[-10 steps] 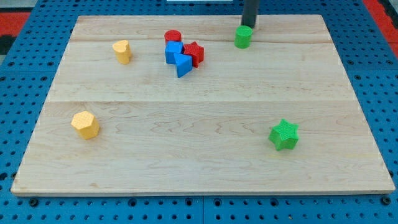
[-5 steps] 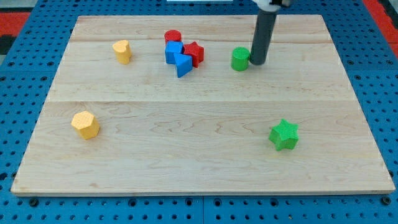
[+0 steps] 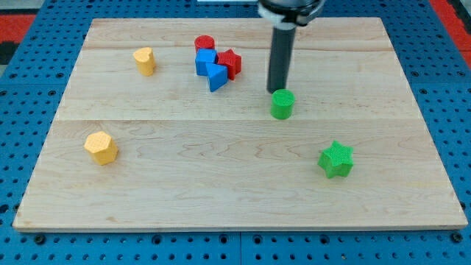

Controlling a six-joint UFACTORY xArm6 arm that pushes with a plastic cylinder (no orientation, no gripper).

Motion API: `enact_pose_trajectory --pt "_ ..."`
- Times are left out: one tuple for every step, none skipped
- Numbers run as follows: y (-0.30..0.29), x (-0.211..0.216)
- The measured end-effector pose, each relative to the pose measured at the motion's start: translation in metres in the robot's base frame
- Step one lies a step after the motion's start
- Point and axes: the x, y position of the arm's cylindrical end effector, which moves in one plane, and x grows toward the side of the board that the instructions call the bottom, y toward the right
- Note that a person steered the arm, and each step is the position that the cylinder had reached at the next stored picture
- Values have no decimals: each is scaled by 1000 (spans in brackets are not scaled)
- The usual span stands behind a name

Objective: Slide the green circle to the left side of the yellow hexagon

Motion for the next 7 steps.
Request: enact_pose_trajectory --pt "3 10" --pt "27 -13" --pt "28 27" --pt "35 67" --pt "64 87" --pt "64 143" --pt "8 174"
